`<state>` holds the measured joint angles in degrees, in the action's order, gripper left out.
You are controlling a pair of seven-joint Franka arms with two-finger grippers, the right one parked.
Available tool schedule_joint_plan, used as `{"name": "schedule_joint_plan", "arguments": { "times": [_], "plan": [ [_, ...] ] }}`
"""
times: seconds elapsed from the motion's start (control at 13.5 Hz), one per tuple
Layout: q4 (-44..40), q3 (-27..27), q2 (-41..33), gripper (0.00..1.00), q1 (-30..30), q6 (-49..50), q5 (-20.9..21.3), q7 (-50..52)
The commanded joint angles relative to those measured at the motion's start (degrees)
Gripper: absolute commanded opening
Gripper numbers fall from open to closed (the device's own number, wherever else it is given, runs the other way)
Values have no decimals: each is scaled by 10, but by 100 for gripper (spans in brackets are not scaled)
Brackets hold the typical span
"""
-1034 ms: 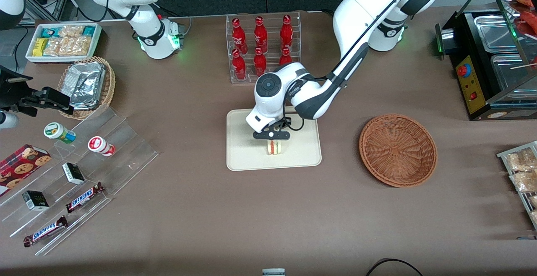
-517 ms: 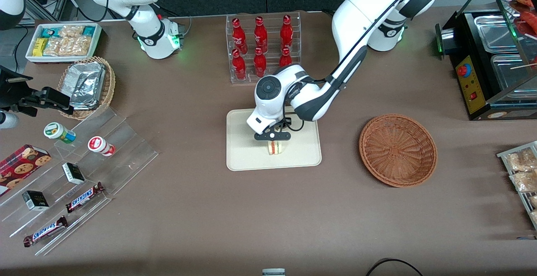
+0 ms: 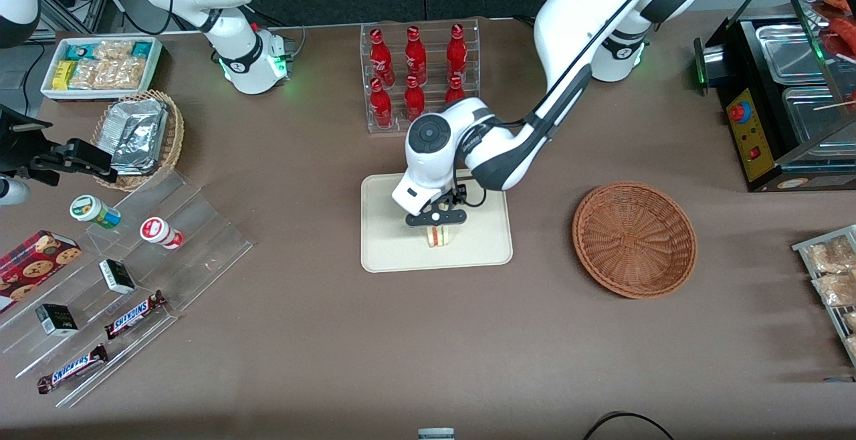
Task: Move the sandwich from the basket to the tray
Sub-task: 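Lower the sandwich onto the tray and open the left gripper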
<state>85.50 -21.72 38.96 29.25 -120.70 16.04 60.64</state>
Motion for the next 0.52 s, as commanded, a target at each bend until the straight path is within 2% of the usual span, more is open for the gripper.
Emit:
{"name": "schedule_joint_plan", "arguments": {
  "times": [0.0, 0.44],
  "plan": [
    [-2, 7, -59, 100, -2, 64, -1, 33],
    [-2, 6, -157, 100, -95, 172, -24, 7]
  ]
}}
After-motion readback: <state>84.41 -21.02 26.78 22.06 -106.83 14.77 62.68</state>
